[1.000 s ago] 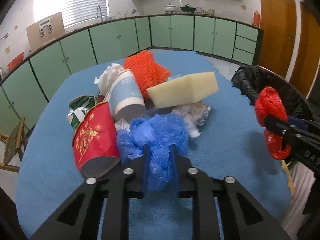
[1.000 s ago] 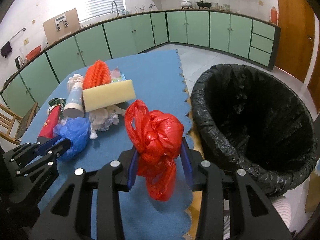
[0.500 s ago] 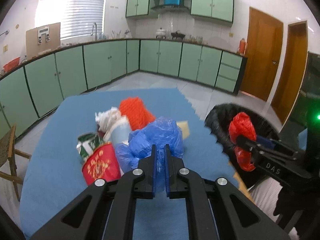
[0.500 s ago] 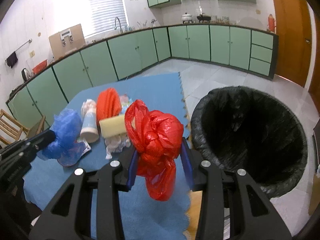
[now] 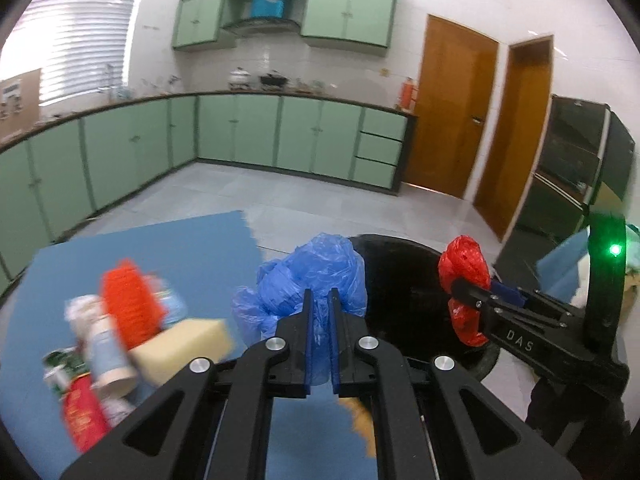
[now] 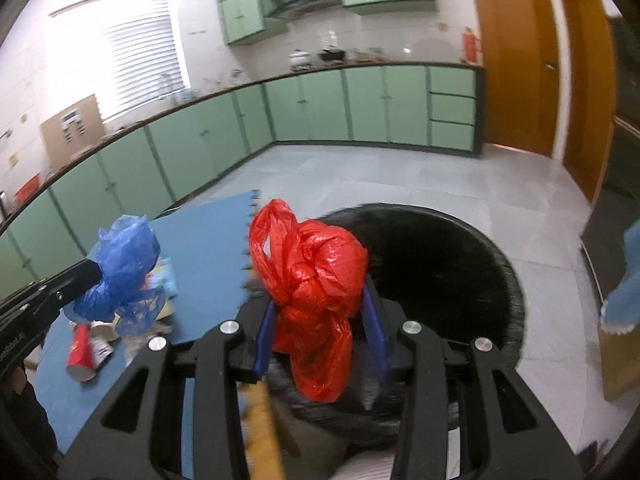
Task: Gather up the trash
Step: 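Carry both bags over the bin and open both tools to drop them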
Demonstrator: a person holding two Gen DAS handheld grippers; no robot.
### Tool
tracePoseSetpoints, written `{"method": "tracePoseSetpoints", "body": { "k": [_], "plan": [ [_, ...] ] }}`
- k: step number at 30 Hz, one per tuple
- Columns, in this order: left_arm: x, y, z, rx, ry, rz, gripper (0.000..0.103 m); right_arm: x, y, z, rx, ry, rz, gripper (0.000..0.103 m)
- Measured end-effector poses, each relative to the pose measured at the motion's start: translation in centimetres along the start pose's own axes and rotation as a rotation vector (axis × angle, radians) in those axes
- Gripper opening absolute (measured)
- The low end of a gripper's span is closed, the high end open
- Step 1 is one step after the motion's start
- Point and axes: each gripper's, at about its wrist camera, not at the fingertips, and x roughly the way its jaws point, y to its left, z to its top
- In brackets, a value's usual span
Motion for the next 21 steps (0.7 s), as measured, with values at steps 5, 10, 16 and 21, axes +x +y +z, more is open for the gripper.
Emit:
{"method": "tracePoseSetpoints", "body": {
  "k": [5, 10, 16, 21],
  "plan": [
    [5.8, -4.2, 1.5, 0.028, 0.052, -0.083, 0.006, 1.6, -4.7, 0.0, 0.033, 0.022, -0.080, 0.037],
    [11.0, -7.1, 1.5, 0.052, 0.109, -0.109, 0.006, 4.1, -8.3, -0.9, 0.061, 0.069, -0.124, 0.038],
    [15.1, -8.3, 0.7, 0.051, 0.186, -0.125, 0.013, 6.7, -10.6, -2.2, 0.068, 0.119, -0.161, 0.050],
    [14.3, -6.6, 0.6, 0.011, 0.182, -0.122, 0.043, 6.7, -10.4, -2.0, 0.069, 0.099, -0.187, 0.081]
  ]
}}
